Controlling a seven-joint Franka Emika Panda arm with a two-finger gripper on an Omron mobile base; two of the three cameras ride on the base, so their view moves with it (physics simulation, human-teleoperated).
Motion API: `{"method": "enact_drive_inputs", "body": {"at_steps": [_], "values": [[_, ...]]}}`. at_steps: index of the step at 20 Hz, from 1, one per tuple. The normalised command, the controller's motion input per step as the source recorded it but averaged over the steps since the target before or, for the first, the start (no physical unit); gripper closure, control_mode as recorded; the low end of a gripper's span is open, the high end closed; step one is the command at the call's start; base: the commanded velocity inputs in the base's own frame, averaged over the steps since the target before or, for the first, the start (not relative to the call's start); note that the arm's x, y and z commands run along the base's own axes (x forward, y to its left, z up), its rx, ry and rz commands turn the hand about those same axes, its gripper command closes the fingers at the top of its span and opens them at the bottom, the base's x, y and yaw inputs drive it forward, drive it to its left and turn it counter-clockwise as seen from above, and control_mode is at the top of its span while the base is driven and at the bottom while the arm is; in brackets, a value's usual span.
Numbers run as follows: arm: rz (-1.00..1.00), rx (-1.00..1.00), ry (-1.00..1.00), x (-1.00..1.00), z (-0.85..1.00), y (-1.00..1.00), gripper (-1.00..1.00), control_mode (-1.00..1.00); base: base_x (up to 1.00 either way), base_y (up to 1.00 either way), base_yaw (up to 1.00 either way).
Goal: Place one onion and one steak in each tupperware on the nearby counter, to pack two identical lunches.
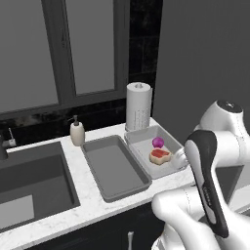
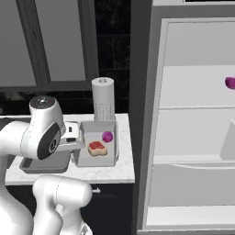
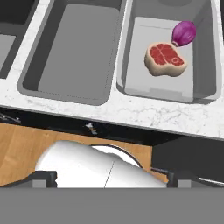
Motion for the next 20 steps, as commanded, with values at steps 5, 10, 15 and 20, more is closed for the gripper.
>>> {"method": "enact_drive_inputs", "body": {"at_steps": [5, 10, 15, 20], "values": [[-0.08, 0.06, -0.02, -0.35, 0.21, 0.00, -1.00, -1.00, 0.00, 0.00, 0.00], [-0.03, 0.00, 0.00, -0.12, 0.03, -0.01, -1.00, -1.00, 0.00, 0.00, 0.00], [0.00, 0.00, 0.00, -0.11, 0.00, 0.00, -1.00, -1.00, 0.00, 0.00, 0.00], [0.00, 0.00, 0.00, 0.00, 0.00, 0.00, -1.00, 1.00, -0.73, -0.05, 0.00]]}}
